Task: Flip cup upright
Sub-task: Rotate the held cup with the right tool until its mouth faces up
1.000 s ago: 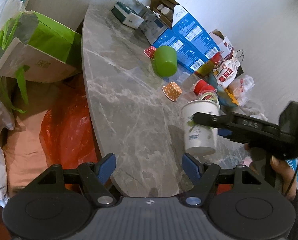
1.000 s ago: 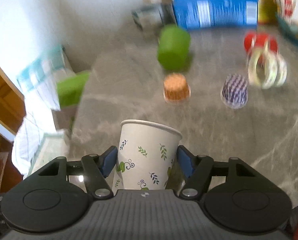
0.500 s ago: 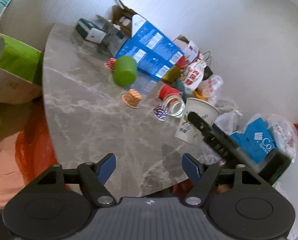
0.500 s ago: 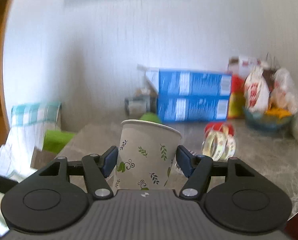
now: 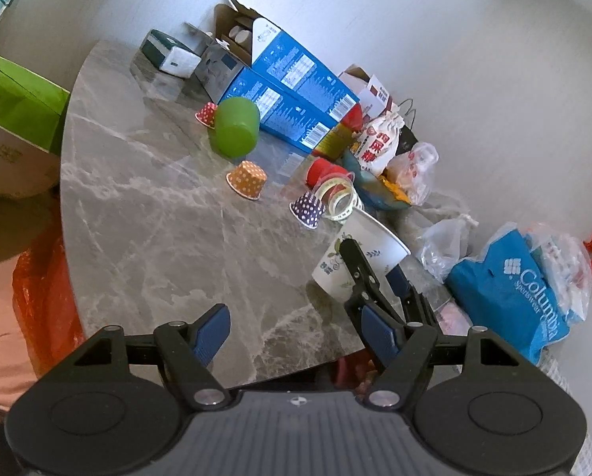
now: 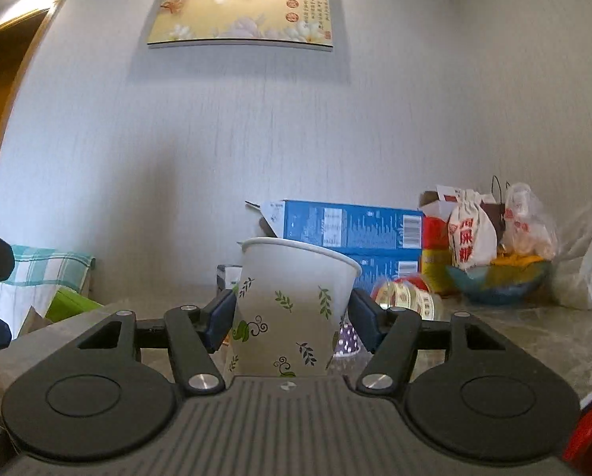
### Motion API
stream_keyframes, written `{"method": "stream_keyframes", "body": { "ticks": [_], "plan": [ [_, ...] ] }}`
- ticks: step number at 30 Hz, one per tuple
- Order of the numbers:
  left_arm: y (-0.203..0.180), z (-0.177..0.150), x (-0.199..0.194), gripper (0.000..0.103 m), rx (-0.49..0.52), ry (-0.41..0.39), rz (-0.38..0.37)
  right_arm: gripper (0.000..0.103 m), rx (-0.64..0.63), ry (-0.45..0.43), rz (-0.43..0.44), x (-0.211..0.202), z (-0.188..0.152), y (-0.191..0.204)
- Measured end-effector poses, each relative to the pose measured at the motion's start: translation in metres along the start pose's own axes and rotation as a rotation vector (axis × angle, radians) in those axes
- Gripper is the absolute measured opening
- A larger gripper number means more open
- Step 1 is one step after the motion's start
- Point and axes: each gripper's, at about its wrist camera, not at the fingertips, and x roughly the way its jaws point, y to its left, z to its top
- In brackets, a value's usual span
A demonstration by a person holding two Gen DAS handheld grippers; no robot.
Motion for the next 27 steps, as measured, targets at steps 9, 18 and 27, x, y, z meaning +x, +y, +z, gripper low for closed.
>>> {"method": "stream_keyframes", "body": {
  "ticks": [9, 18, 27],
  "plan": [
    [0.001, -0.01, 0.003, 0.076, -0.011, -0.01, 0.026, 0.063, -0.116, -0.072, -0.022, -0.009, -0.014, 0.022],
    [-0.001, -0.014, 0.006, 0.076, -0.016, 0.0, 0.037, 0.063, -0.098, -0.111, -0.011, -0.016, -0.024, 0.026],
    [-0.001, -0.015, 0.005, 0.076, -0.024, -0.004, 0.04, 0.068, -0.061, -0.093, 0.024, -0.016, -0.023, 0.024]
  ]
}}
